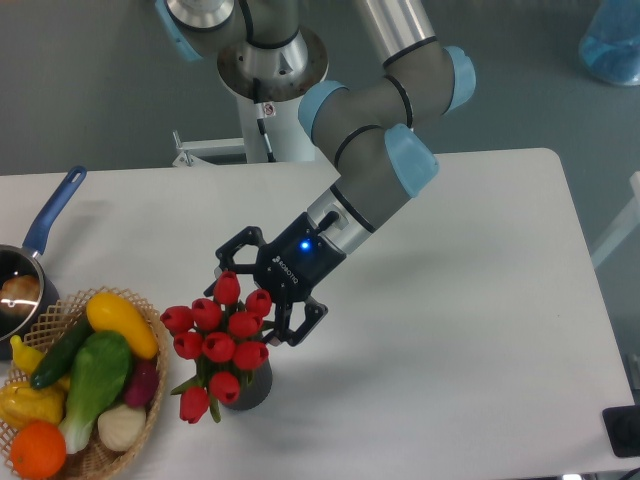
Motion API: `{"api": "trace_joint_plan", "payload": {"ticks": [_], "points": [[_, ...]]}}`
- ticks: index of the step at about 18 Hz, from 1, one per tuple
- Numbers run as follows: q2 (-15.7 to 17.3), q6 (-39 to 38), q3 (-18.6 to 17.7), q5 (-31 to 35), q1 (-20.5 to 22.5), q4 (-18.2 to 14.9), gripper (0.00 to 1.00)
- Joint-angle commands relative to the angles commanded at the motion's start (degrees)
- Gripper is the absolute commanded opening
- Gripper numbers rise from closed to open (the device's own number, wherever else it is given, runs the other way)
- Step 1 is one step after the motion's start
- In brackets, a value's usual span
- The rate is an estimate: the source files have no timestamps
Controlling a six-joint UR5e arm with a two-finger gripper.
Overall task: Pick up the flowers from the vase
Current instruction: 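Position the gripper fingers around the tulip stems and close them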
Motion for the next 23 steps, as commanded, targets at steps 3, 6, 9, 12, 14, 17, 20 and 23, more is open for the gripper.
{"api": "trace_joint_plan", "payload": {"ticks": [3, 6, 9, 12, 14, 17, 20, 23], "points": [[-0.09, 0.00, -0.35, 0.18, 0.26, 0.18, 1.00], [-0.09, 0.09, -0.53, 0.09, 0.70, 0.18, 1.00], [0.00, 0.09, -0.53, 0.09, 1.14, 0.35, 0.99], [0.00, 0.09, -0.62, 0.09, 1.41, 0.44, 0.89], [0.00, 0.09, -0.70, 0.09, 1.41, 0.53, 0.81], [0.00, 0.09, -0.70, 0.09, 1.32, 0.53, 0.64], [0.00, 0.09, -0.70, -0.53, 1.49, 0.53, 0.52], [0.00, 0.09, -1.05, -0.61, 1.67, 0.53, 0.36]]}}
